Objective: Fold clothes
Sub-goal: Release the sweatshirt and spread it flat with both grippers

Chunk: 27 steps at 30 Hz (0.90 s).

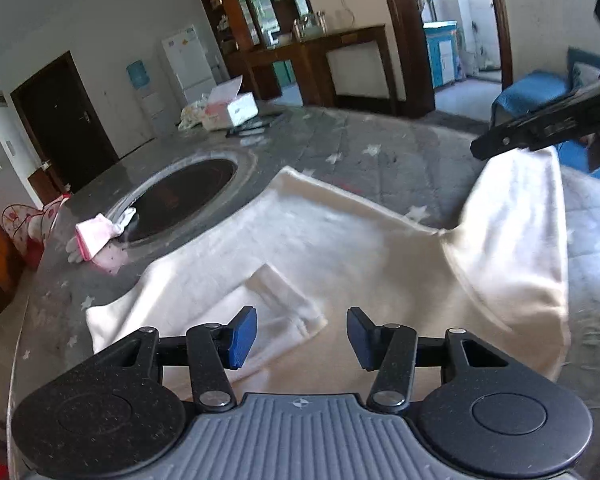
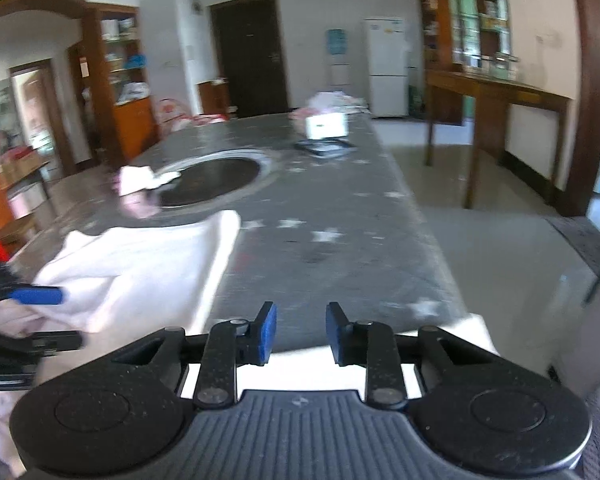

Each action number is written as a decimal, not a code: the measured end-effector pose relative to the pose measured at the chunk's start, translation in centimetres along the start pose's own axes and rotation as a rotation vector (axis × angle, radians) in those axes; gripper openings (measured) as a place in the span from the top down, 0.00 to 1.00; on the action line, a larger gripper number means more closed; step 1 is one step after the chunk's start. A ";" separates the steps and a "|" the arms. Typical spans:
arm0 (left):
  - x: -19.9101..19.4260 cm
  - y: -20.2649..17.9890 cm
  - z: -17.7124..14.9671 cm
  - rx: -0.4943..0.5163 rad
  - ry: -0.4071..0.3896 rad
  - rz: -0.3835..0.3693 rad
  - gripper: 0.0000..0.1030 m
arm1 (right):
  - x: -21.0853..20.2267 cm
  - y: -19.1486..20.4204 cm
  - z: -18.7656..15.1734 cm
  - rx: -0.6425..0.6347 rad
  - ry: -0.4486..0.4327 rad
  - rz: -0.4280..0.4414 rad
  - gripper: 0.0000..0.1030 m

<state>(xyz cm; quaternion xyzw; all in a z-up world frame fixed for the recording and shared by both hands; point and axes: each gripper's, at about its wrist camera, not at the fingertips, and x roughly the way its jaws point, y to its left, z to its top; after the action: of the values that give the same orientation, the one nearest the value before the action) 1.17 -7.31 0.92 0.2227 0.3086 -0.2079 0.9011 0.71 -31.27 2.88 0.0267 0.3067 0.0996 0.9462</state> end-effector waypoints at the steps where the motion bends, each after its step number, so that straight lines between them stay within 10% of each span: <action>1: 0.4 0.1 -0.1 -0.002 0.010 -0.004 0.58 | 0.2 0.6 0.1 -0.013 0.003 0.015 0.70; 7: 0.5 1.8 -0.2 -0.068 -0.011 -0.058 0.85 | 1.2 2.9 0.0 -0.048 0.033 0.065 0.67; 27: -7.9 18.4 -6.2 -0.572 -0.161 0.114 0.89 | 1.9 9.1 -0.6 -0.179 0.075 0.188 0.66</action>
<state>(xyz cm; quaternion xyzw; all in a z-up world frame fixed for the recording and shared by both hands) 2.02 12.84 6.72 -0.0402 0.2692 -0.0787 0.9590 0.31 -21.94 2.30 -0.0328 0.3277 0.2158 0.9192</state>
